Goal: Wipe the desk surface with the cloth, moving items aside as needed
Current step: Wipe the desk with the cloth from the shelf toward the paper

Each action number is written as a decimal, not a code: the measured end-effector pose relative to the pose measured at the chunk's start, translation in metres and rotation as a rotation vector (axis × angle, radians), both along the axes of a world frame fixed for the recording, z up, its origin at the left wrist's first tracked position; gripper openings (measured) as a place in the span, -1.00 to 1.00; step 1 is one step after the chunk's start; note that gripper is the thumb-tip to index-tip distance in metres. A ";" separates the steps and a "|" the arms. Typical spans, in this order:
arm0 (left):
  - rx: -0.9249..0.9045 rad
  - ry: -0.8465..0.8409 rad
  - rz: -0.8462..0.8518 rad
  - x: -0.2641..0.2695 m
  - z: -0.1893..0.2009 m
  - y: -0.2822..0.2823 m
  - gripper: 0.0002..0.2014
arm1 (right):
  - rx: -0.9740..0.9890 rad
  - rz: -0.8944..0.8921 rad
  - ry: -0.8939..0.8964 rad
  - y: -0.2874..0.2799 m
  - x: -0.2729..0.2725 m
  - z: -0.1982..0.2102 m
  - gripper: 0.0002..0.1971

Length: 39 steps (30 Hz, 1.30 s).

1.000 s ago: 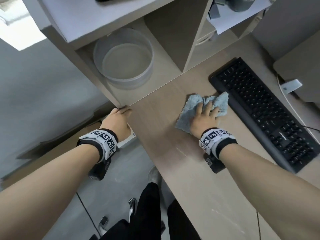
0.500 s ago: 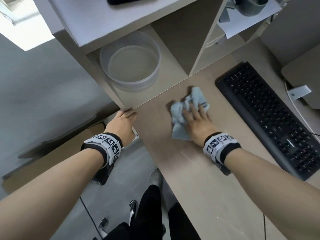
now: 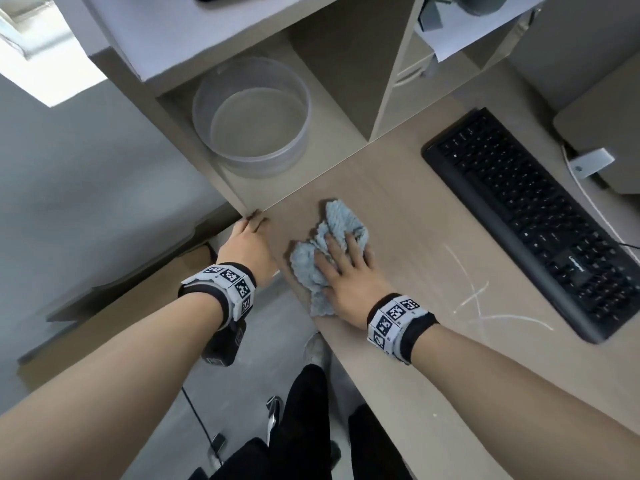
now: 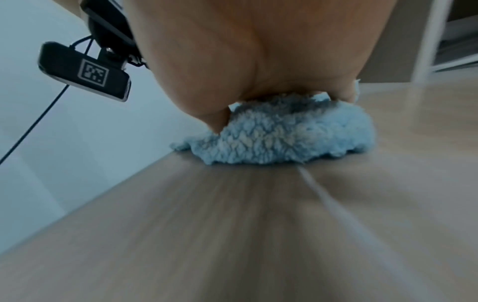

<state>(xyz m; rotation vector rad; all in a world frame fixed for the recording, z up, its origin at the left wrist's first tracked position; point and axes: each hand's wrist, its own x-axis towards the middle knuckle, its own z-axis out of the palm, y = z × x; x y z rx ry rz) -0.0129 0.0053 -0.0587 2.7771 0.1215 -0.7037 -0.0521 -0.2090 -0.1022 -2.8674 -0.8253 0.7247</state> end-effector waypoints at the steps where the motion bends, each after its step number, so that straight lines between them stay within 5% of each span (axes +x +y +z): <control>1: 0.000 0.010 0.018 -0.001 -0.004 0.001 -0.32 | -0.014 -0.041 0.002 -0.017 -0.006 0.000 -0.32; 3: -0.008 0.001 0.039 -0.003 -0.010 -0.001 -0.21 | -0.068 -0.139 0.023 -0.053 -0.014 -0.001 -0.32; 8: -0.035 -0.070 0.151 -0.013 -0.003 -0.029 -0.29 | -0.146 -0.525 0.007 -0.139 -0.022 -0.003 -0.32; 12: -0.032 -0.025 0.126 -0.022 -0.013 -0.045 -0.29 | -0.198 -0.659 -0.009 -0.144 -0.020 -0.001 -0.25; 15: -0.010 -0.018 0.113 -0.024 -0.019 -0.049 -0.29 | -0.178 -0.639 0.011 -0.107 -0.014 0.002 -0.20; 19: 0.027 -0.010 0.076 -0.023 -0.020 -0.046 -0.29 | -0.125 -0.261 0.038 -0.066 -0.045 0.006 -0.21; 22: 0.038 -0.032 0.054 -0.024 -0.018 -0.045 -0.29 | -0.116 -0.103 0.065 -0.090 -0.065 0.003 -0.25; 27: 0.018 -0.042 0.013 -0.025 -0.023 -0.034 -0.25 | -0.165 -0.472 0.068 -0.159 -0.048 0.004 -0.23; 31: 0.011 -0.056 -0.021 -0.021 -0.024 -0.025 -0.25 | -0.195 -0.669 0.048 -0.123 -0.010 0.003 -0.19; 34: 0.011 -0.069 -0.056 -0.022 -0.025 -0.022 -0.23 | -0.121 -0.534 0.014 -0.070 0.003 0.008 -0.18; 39: -0.019 -0.060 -0.093 -0.025 -0.023 -0.016 -0.21 | -0.060 -0.012 0.025 -0.010 -0.038 0.007 -0.21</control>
